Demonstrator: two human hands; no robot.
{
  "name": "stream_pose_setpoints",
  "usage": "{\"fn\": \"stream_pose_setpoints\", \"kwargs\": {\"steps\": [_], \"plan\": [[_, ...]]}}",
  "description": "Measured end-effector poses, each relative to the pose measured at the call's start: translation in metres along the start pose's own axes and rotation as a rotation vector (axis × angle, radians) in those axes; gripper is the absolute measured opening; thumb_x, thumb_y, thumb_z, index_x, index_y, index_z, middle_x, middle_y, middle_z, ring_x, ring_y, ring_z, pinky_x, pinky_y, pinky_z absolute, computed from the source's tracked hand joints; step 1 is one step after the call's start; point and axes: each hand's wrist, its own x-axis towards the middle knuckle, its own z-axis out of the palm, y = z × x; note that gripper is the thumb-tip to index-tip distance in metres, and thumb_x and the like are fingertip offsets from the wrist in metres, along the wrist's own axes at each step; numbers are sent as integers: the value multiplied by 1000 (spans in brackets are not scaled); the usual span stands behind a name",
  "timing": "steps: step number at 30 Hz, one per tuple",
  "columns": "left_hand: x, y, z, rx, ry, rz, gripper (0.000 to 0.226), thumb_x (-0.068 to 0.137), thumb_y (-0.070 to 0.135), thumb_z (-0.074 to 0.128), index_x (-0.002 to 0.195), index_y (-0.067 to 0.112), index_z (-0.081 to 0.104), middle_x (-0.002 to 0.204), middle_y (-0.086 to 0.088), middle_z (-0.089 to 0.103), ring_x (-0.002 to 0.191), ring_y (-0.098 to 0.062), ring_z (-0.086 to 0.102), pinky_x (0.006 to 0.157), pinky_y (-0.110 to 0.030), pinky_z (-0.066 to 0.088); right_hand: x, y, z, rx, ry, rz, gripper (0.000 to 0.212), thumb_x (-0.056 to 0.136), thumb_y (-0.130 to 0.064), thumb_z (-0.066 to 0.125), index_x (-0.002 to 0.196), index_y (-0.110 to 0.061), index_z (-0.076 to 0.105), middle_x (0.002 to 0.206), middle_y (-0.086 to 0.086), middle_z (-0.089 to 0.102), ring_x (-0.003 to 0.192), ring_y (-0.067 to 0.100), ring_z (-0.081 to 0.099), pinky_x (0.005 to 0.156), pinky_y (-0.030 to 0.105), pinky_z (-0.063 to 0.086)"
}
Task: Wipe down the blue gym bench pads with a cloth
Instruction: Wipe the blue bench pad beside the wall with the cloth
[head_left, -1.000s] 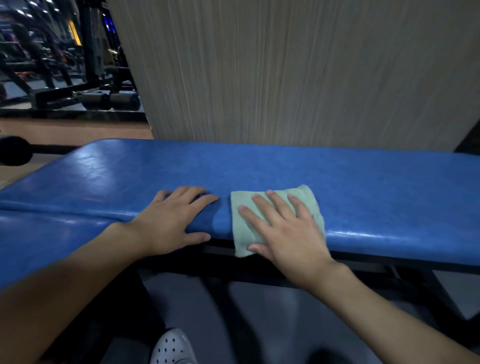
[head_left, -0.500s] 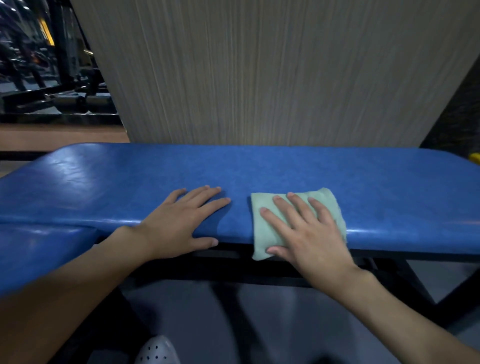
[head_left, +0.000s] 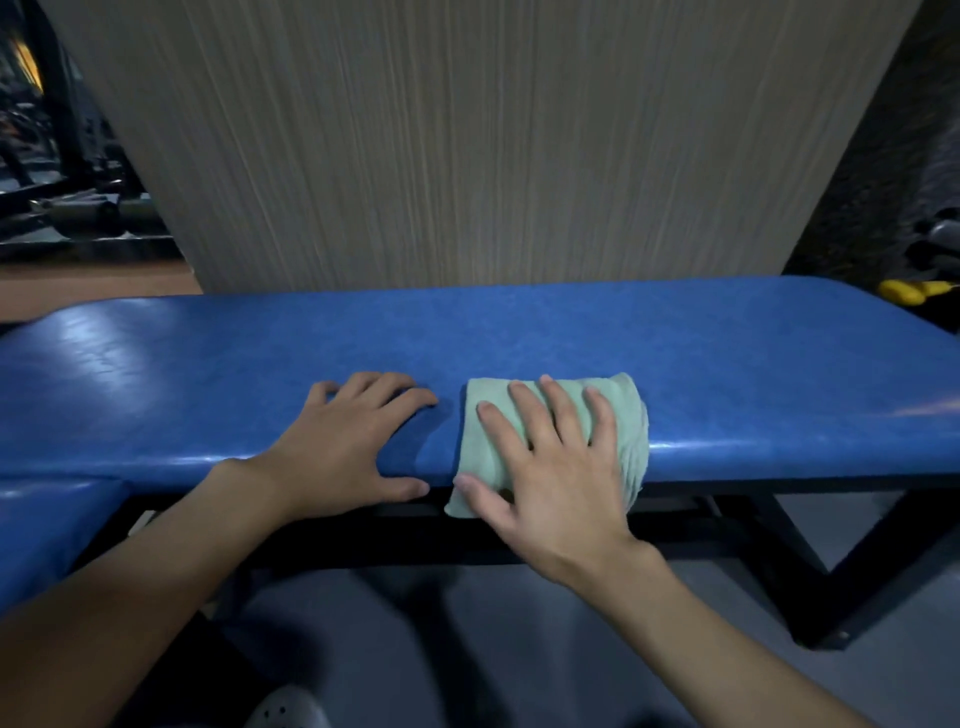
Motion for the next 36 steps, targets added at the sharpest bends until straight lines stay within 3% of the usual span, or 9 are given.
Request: {"fn": "stream_pose_setpoints", "kwargs": {"steps": [4,9,12,15,17,24,27,32,36], "plan": [[2,3,-2,-9,-17,-8,91,63,84,42,143,42,27,145,16,29,135,-10,26,108,-44,27,6,8,16,-48,176,-33,55,92,-65,44,124,-25,64,130,9,63,126,35,54,106,59,33],[9,14,-2,-54,-51,52,94,67,82,40,150,45,20,160,13,15,146,-6,14,118,-46,18,-12,71,15,-156,275,-112,54,94,-61,45,123,-20,67,127,12,64,123,35,57,104,55,38],[18,27,-1,-71,-54,46,94,68,84,39,150,43,22,159,16,19,146,-6,15,118,-51,18,-19,94,9,-169,320,9,52,93,-55,45,116,-16,69,123,11,66,121,34,59,102,55,37],[23,32,-1,-56,-43,34,95,63,85,40,147,42,27,152,16,27,141,-8,22,115,-48,22,-10,60,16,-104,404,231,47,91,-47,42,109,-15,71,120,9,68,119,34,59,102,56,34],[24,33,-4,-64,-58,32,96,61,86,40,146,43,26,149,18,27,139,-7,22,114,-45,22,-2,36,23,-74,426,272,47,92,-46,39,107,-16,72,118,7,68,117,32,60,102,56,34],[32,45,-7,-77,-62,107,95,67,84,41,150,42,21,157,11,20,145,-6,16,119,-43,18,-20,106,18,-190,472,-36,47,92,-44,45,110,-11,73,117,11,70,115,32,64,96,51,44],[41,63,-4,-93,-52,134,89,74,79,49,151,41,23,160,12,18,147,-5,15,120,-44,16,-31,138,11,-207,504,72,47,93,-40,41,107,-9,73,115,10,70,115,31,63,97,52,41],[51,76,-4,-57,-36,111,89,66,83,45,144,44,26,146,17,29,137,-6,25,111,-43,25,-17,83,20,-98,512,377,46,94,-39,37,107,-13,72,116,6,69,118,30,60,102,56,33],[54,78,-8,-49,-49,121,85,71,77,59,142,42,28,139,17,30,132,-7,27,109,-38,25,-23,98,19,-161,475,126,46,92,-41,40,110,-12,72,116,8,69,117,30,62,100,53,38]]}}
